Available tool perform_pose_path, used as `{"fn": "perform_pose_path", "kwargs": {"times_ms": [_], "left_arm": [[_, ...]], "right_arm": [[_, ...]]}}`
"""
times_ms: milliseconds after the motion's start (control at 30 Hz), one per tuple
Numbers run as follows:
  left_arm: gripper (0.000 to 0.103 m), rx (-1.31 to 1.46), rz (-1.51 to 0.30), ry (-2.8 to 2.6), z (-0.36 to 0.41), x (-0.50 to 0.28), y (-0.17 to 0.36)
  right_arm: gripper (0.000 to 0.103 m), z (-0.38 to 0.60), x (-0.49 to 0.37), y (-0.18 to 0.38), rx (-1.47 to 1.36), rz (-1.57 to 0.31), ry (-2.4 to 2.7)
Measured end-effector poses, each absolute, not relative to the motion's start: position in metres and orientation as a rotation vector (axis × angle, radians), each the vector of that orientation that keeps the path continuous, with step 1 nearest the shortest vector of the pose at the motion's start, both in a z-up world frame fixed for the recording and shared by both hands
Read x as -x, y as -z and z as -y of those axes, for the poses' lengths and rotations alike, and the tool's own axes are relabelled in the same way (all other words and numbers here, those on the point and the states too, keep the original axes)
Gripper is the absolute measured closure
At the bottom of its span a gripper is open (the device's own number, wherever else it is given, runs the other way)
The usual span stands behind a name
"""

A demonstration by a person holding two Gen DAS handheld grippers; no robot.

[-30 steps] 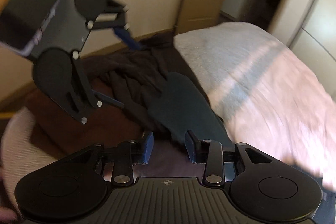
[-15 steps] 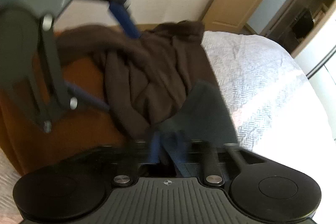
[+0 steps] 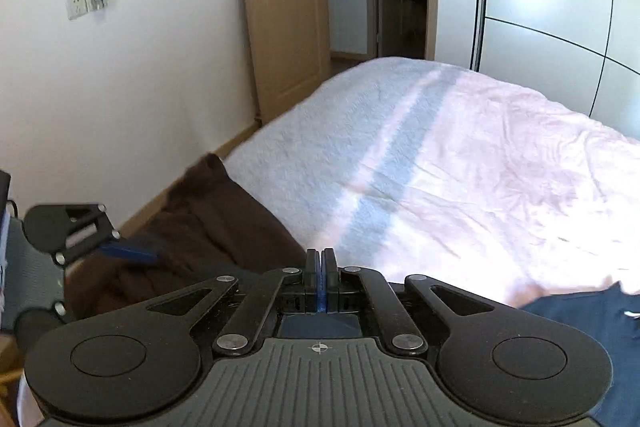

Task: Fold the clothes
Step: 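Grasp the sleeve cuff beside the brown cloth with the right tool and lift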

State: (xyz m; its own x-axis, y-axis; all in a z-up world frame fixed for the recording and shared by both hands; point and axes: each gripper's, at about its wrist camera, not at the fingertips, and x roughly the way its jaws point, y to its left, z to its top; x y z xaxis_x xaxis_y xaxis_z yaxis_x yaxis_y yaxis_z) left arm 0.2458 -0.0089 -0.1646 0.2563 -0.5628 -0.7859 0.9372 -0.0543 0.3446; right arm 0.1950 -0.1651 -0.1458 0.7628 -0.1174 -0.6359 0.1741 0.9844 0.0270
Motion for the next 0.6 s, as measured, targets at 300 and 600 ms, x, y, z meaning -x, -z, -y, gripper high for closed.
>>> {"fn": "perform_pose_path", "kwargs": {"times_ms": [300,600], "left_arm": [[0.019,-1.129,-0.462,1.222,-0.027,-0.252,0.180],[0.019,-1.072,-0.521,1.175,-0.064,-0.281,0.186]], "right_arm": [[0.093,0.088,-0.216,0.225,0.214,-0.813,-0.107],[0.051,0.020,-0.250,0.293,0.648,-0.836,-0.195]]}}
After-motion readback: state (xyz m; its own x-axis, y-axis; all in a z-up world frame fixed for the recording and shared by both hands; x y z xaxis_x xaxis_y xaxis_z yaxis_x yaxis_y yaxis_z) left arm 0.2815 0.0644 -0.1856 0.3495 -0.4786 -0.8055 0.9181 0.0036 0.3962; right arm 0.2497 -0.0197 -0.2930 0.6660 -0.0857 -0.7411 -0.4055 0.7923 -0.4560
